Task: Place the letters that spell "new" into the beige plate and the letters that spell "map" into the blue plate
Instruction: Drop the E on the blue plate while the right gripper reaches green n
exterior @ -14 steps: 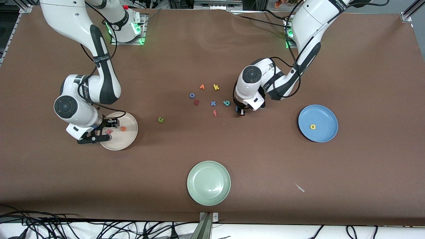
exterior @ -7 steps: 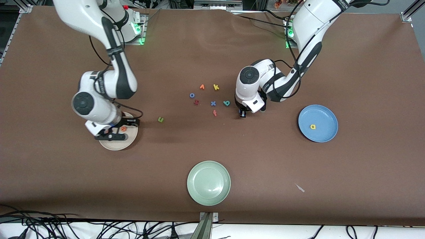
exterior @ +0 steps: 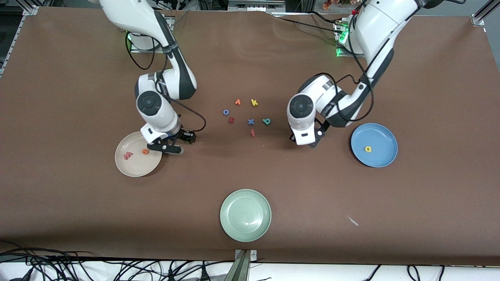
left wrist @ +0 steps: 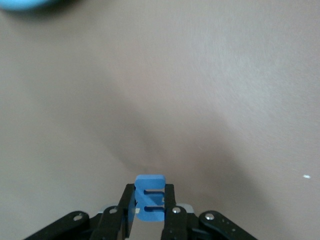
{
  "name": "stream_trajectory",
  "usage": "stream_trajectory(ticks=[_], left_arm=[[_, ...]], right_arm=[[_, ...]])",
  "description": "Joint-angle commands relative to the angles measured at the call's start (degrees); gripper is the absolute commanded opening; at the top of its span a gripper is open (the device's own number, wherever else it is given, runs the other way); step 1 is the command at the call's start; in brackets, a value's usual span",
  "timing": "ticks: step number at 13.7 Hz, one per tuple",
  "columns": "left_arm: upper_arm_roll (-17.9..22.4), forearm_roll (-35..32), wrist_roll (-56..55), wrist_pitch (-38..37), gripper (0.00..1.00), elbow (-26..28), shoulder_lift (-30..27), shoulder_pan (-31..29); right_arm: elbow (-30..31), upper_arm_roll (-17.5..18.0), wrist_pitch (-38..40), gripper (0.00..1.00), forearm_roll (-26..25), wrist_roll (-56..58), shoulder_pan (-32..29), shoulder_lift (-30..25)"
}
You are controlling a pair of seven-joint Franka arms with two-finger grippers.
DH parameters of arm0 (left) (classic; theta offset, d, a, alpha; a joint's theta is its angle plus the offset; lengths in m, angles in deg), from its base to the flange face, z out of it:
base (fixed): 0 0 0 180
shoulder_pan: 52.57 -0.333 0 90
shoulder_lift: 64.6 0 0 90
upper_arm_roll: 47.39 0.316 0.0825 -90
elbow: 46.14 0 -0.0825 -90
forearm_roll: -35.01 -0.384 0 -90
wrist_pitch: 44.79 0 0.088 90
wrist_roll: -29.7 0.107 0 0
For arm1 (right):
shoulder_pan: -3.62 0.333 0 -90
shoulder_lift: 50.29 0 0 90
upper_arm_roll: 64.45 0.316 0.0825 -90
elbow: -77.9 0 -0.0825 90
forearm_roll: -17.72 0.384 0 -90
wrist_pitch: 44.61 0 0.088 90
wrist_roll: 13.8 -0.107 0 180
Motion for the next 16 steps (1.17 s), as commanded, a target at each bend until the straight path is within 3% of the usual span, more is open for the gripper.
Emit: stream_trajectory(ticks=[1,6,11,16], left_arm=[[-0.2,3.0,16.3,-8.6,0.00,-3.8,-1.6,-3.7],[-0.2,3.0,46.6,-15.9,0.00,-4.5,-4.3,-12.4],[-0.1,2.6,74.1,-15.9,0.00,-4.3,-4.9,-20.5],[0.3,-2.4,82.7,-7.9,0.00,-1.6,-2.1,-23.5]], right_arm=[[2.6,-0.3,-2.3,0.78,0.8,-0.5,0.6,-0.8],[2.4,-0.3,-4.3,0.78,0.8,-1.8,1.6,0.9],[2.0,-0.3,-5.4,0.78,0.8,-2.3,2.0,2.2],[2.0,-0.3,-6.8,0.74,0.8,-3.1,2.6,3.3]])
